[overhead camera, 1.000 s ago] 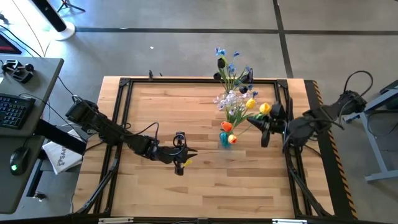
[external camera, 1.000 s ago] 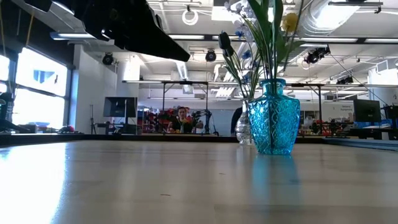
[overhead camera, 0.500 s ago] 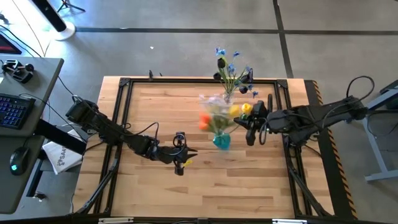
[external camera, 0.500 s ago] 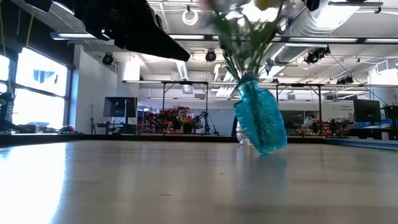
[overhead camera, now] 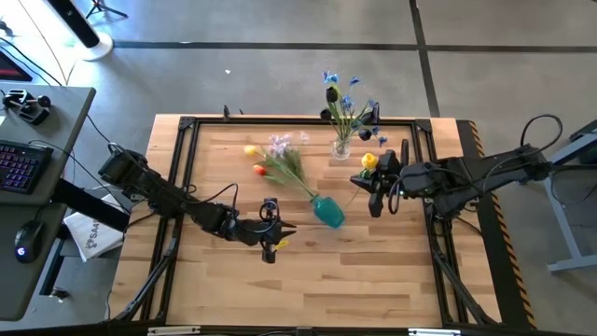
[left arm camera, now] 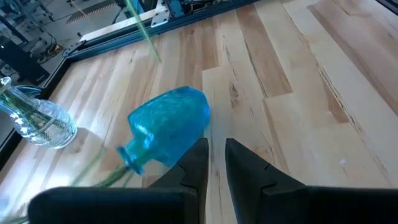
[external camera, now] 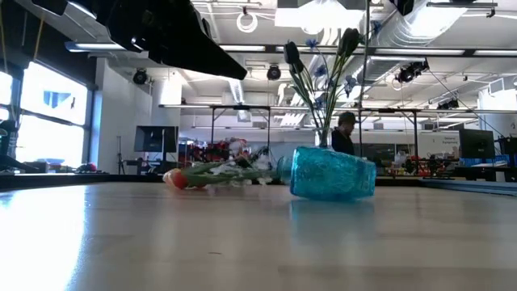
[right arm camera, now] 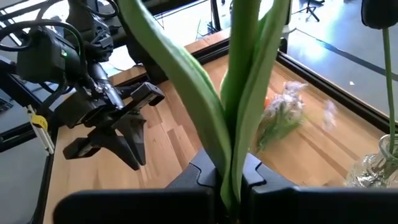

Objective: Sort flowers into vase by color
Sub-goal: Put the yellow tulip into the blue flower vase

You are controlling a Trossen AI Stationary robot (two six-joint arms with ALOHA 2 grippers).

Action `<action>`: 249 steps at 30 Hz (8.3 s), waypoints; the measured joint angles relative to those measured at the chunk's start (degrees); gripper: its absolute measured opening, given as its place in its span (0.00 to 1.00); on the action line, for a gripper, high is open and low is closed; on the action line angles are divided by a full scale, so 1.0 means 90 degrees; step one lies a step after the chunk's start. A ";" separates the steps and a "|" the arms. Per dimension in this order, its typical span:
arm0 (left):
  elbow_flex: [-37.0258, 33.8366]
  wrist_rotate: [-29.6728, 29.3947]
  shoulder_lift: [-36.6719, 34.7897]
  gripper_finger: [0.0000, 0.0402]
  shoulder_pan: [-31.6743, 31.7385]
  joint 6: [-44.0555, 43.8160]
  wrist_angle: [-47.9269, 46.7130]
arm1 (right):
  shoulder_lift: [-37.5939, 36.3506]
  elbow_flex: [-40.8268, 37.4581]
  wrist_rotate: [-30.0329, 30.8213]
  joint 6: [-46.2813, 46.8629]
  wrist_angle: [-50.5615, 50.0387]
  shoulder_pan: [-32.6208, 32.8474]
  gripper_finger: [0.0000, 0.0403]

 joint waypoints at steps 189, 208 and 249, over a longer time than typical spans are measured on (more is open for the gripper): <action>-0.0301 -0.2776 -0.1294 0.11 -0.1248 -0.3574 -0.3754 | 0.7769 0.4068 -0.2997 -0.1089 -0.1158 -0.2380 0.41; -0.0301 -0.2778 -0.1294 0.11 -0.1248 -0.3579 -0.3755 | 0.7771 0.4906 -0.3521 -0.1102 -0.1243 -0.2565 0.03; -0.0301 -0.2740 -0.1294 0.11 -0.1229 -0.3681 -0.3777 | 0.7744 0.4915 -0.3891 -0.1061 -0.3320 -0.2358 0.01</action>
